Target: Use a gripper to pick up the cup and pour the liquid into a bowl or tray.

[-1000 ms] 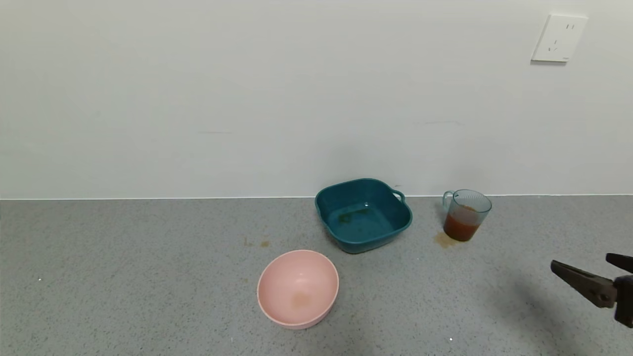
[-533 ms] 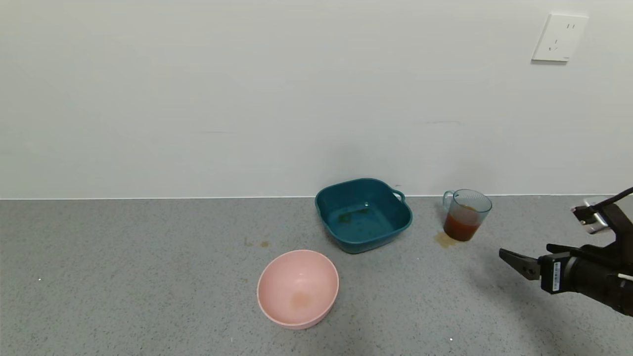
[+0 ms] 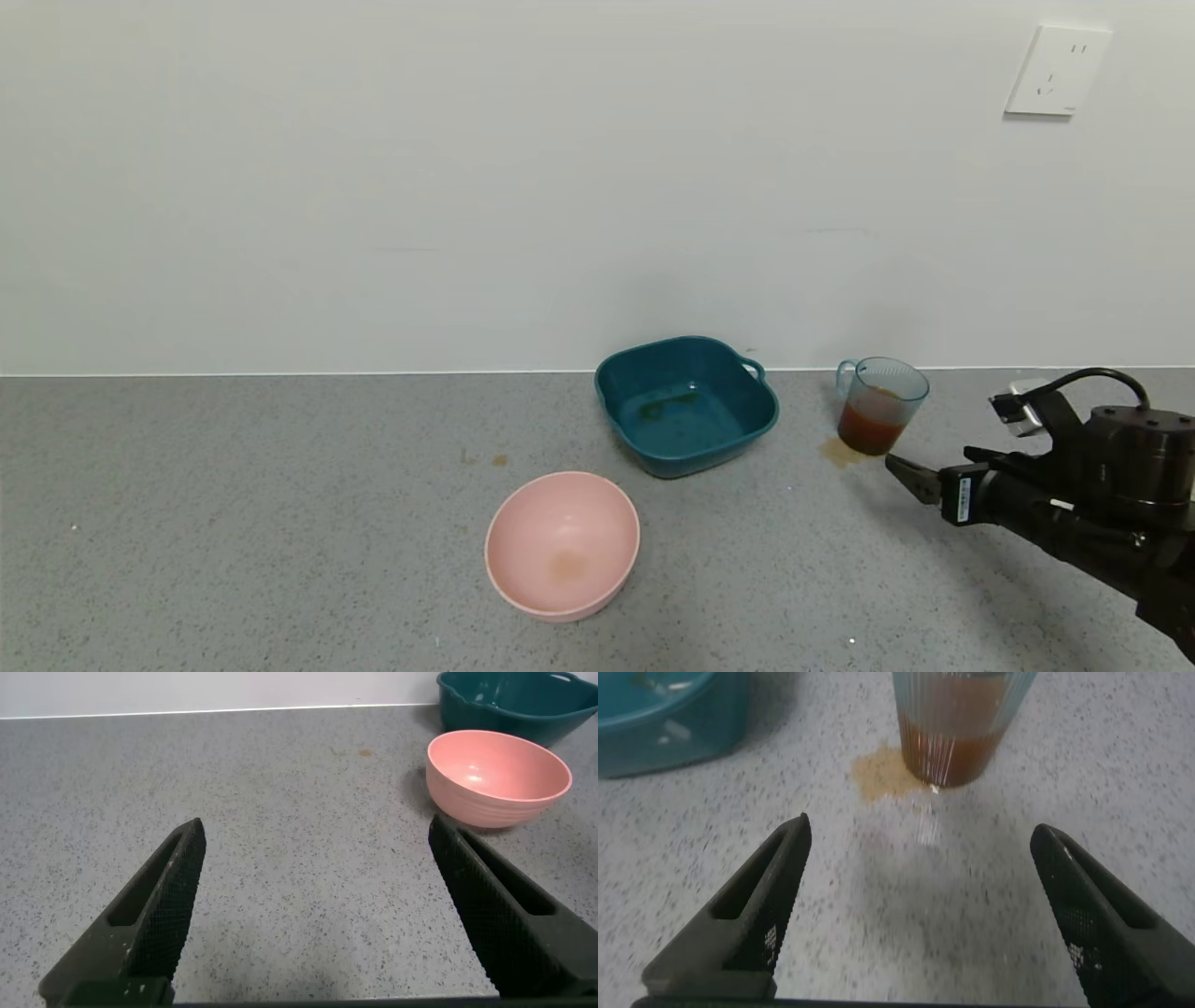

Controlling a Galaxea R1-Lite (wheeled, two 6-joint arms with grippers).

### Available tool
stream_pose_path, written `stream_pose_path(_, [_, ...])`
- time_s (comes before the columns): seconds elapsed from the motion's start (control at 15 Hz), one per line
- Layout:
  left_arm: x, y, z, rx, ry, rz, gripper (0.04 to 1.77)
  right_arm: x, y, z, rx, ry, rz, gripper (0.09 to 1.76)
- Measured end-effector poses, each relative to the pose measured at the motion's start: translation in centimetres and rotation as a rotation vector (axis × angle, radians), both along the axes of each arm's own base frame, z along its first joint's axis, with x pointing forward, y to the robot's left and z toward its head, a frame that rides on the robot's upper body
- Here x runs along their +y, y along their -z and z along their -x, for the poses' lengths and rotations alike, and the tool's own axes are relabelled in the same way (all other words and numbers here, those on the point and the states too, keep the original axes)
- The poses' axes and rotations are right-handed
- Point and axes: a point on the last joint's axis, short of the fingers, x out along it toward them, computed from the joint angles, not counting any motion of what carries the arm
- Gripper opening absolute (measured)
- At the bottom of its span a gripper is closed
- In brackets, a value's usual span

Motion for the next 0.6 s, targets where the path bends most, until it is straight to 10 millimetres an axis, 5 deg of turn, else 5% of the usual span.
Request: stream_pose_path(0.6, [0.0, 0.0, 0.0, 0.000, 0.000, 0.000, 1.72, 0.2, 3.3, -4.7, -0.107, 0.002, -0.002, 1.71])
